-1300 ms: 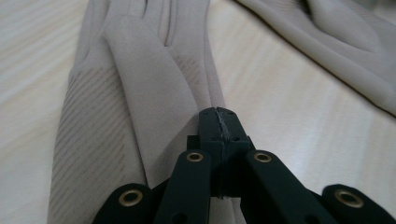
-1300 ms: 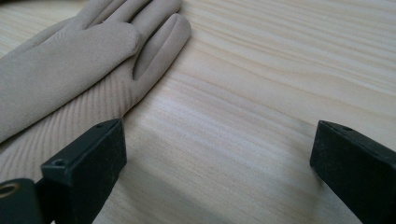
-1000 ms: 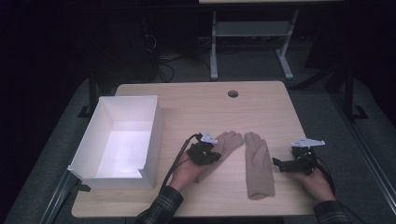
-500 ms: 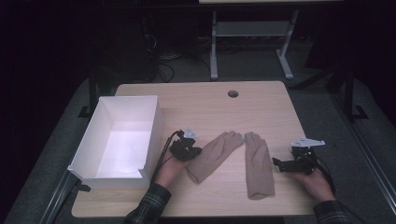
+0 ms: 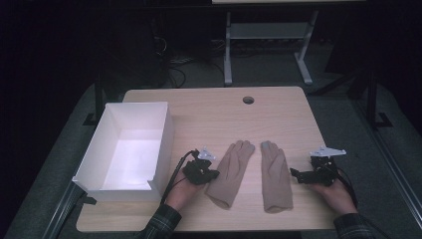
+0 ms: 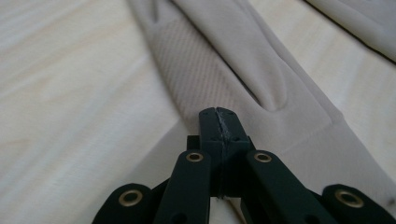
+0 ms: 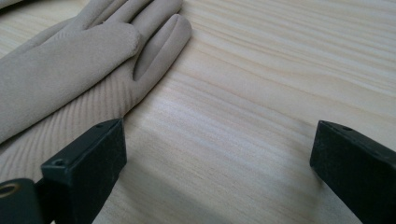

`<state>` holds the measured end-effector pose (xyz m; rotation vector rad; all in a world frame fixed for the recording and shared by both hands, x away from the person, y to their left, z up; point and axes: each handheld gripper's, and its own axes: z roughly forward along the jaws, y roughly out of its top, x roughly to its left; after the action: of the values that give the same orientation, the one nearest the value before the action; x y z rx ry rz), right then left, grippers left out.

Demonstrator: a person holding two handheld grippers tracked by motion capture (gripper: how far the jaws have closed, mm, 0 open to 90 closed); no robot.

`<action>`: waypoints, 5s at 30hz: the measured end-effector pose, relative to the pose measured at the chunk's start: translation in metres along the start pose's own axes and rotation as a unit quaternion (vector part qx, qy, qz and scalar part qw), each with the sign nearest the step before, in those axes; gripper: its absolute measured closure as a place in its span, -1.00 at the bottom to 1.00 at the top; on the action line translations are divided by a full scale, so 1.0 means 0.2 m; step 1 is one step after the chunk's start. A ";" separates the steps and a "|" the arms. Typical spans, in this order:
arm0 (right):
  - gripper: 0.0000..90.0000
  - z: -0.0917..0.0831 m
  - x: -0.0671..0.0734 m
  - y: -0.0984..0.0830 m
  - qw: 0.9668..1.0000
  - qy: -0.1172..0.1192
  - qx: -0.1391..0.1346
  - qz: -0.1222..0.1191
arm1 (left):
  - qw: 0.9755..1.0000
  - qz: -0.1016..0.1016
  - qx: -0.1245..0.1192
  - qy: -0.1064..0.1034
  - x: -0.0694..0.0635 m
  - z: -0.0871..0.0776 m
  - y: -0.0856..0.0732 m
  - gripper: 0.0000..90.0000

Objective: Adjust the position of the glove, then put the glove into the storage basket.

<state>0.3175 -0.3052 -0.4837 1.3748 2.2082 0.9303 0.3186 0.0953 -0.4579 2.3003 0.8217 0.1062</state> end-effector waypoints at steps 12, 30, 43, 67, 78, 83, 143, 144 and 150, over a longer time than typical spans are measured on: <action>-0.93 0.01 0.00 0.01 1.000 0.000 0.000 0.002 | 0.999 -0.017 -0.038 0.013 0.09 -0.03 0.08 0.55; -0.91 0.01 0.00 0.01 1.000 0.000 -0.003 0.002 | 0.999 -0.022 -0.034 -0.004 0.13 0.13 0.12 0.52; -0.93 0.00 0.00 0.00 1.000 0.008 -0.001 -0.004 | 0.998 -0.040 -0.043 -0.011 0.11 0.12 0.13 0.90; 1.00 -0.06 0.11 0.05 0.986 0.154 0.023 -0.060 | 0.991 -0.085 -0.092 -0.037 0.17 -0.02 0.14 0.90; 1.00 -0.01 0.22 0.10 0.981 0.180 0.021 -0.077 | 0.990 -0.085 -0.100 -0.047 0.15 -0.03 0.16 0.90; 1.00 0.03 0.27 0.13 0.978 0.189 0.021 -0.085 | 0.991 -0.082 -0.098 -0.047 0.14 -0.03 0.17 0.90; 1.00 0.14 0.38 0.21 0.970 0.224 0.016 -0.095 | 0.990 -0.041 -0.102 -0.088 -0.05 0.16 0.50 0.90; 1.00 0.14 0.38 0.21 0.970 0.224 0.016 -0.095 | 0.990 -0.042 -0.101 -0.088 -0.06 0.17 0.49 0.90; 1.00 0.14 0.38 0.21 0.970 0.224 0.016 -0.095 | 0.990 -0.035 -0.090 -0.098 -0.11 0.25 0.49 0.89</action>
<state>0.3275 -0.2149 -0.4720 1.0123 2.6358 1.2331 0.3679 -0.0011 -0.4306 2.0724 0.7586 -0.0744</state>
